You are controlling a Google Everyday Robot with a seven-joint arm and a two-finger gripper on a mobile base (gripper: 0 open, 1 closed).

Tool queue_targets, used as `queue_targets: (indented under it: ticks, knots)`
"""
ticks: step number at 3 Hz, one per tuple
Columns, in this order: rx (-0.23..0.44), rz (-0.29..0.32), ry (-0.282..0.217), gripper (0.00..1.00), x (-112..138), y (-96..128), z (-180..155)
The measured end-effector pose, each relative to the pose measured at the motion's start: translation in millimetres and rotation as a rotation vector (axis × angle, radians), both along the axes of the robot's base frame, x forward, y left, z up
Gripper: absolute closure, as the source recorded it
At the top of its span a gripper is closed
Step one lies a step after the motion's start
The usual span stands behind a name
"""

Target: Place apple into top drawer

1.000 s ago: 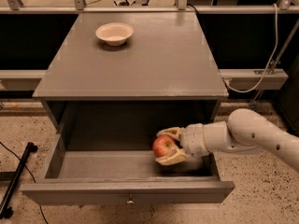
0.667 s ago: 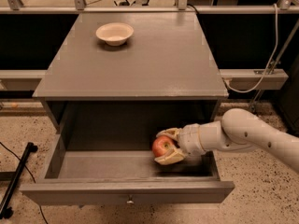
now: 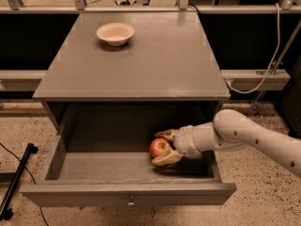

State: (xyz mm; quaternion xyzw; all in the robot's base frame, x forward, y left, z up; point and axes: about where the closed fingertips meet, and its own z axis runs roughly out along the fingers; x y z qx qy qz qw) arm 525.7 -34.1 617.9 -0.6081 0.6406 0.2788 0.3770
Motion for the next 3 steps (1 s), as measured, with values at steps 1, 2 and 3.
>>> queue_targets:
  ticks: [1, 2, 3]
  knots:
    - [-0.019, 0.053, -0.025, 0.0, -5.4, 12.0, 24.4]
    - [-0.012, 0.06, -0.051, 0.0, -15.9, 6.8, 51.4]
    - [0.07, 0.004, -0.044, 0.0, -37.7, -8.8, 66.6]
